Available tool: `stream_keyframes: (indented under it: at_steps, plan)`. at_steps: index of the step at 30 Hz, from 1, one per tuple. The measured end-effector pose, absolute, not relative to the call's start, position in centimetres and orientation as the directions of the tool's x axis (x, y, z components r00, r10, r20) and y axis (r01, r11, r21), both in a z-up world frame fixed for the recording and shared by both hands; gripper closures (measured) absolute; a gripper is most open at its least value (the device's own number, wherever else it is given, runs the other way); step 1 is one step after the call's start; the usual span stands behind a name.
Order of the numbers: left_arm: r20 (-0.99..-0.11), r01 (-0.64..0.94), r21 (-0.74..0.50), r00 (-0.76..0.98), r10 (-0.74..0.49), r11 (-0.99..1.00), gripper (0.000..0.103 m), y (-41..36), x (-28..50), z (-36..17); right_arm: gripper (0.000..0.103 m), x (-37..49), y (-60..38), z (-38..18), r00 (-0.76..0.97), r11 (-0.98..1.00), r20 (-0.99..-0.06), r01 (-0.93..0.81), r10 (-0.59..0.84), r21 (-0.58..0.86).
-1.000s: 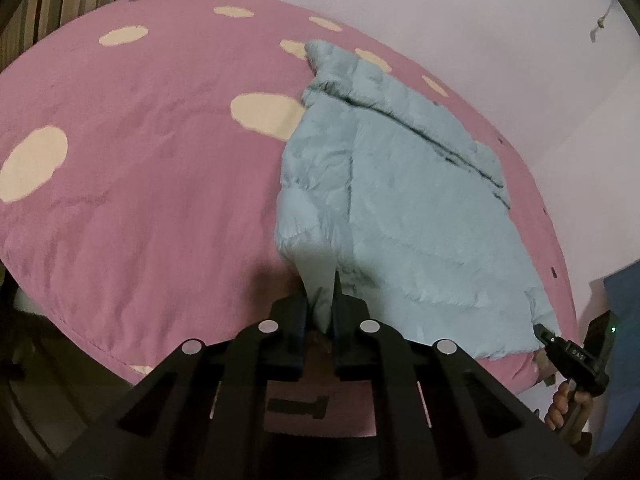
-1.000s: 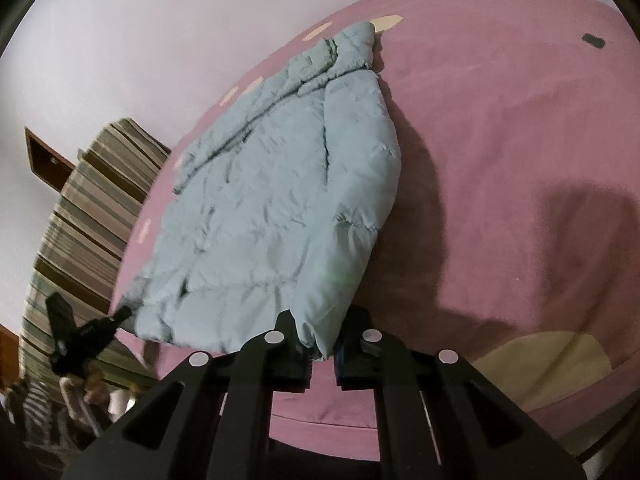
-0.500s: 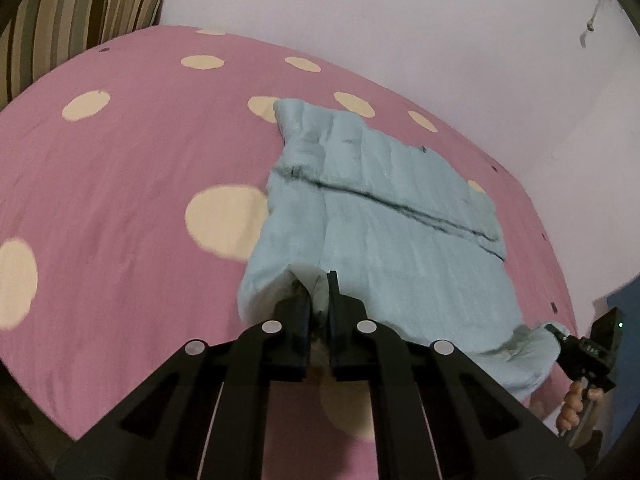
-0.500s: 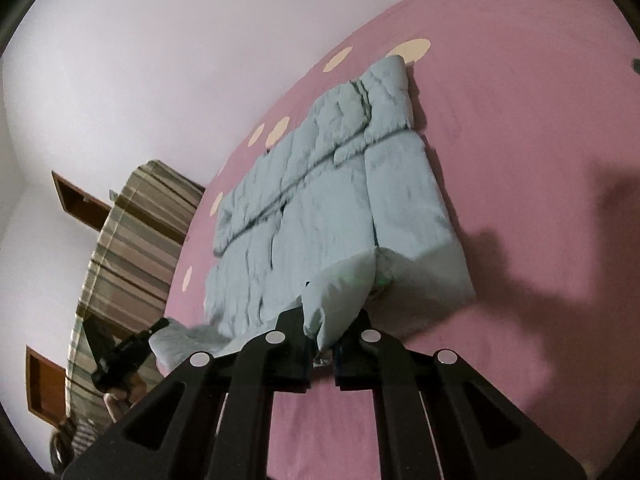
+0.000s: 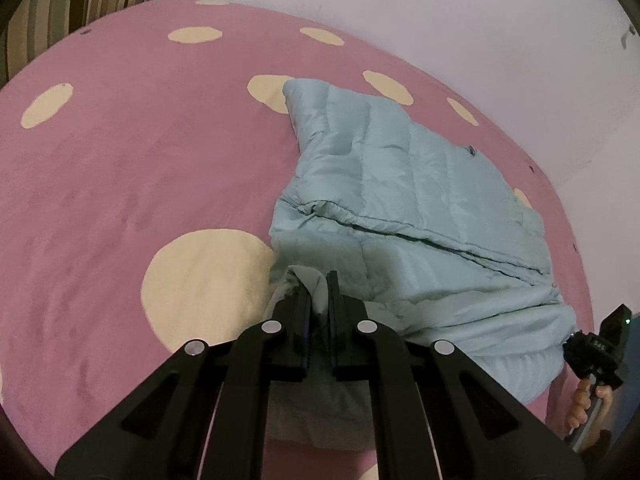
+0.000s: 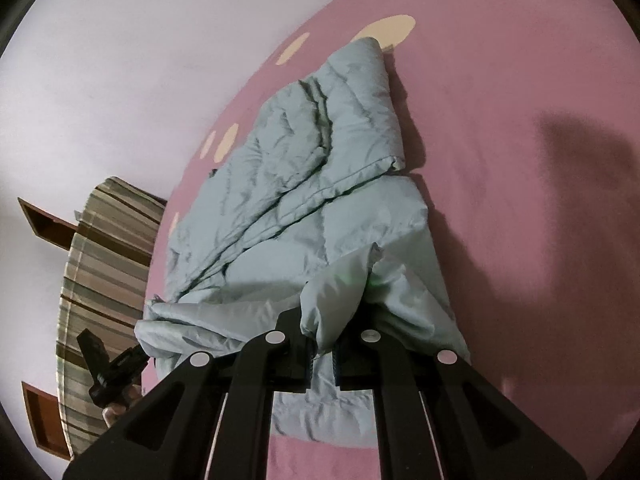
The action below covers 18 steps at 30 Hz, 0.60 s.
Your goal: Fold large clothes
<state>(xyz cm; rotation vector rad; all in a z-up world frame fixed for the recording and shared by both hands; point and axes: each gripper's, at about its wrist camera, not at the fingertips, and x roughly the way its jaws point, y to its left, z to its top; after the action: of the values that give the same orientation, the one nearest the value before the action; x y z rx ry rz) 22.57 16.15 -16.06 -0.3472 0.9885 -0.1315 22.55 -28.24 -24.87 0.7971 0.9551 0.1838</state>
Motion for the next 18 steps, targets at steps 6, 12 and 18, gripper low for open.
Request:
stream_keyframes:
  at_steps: [6,12,18]
  plan:
    - [-0.764,-0.034,-0.388,0.571,-0.301,0.921,0.070,17.5,22.7,-15.0,0.094,22.8,-28.4,-24.7,0.594,0.703,-0.654,0.198,0.469,0.683]
    - [-0.731,-0.085,-0.416,0.624,-0.277,0.905,0.051,20.6,21.9,-13.6,0.083,22.5,-29.8,-24.0,0.622,0.661,-0.618,0.207,0.480,0.721]
    - [-0.732,-0.075,-0.413,0.620,-0.282,0.908,0.050,22.4,20.2,-13.7,0.066,21.1,-31.1,-22.0,0.673,0.663,-0.587,0.188,0.451,0.724]
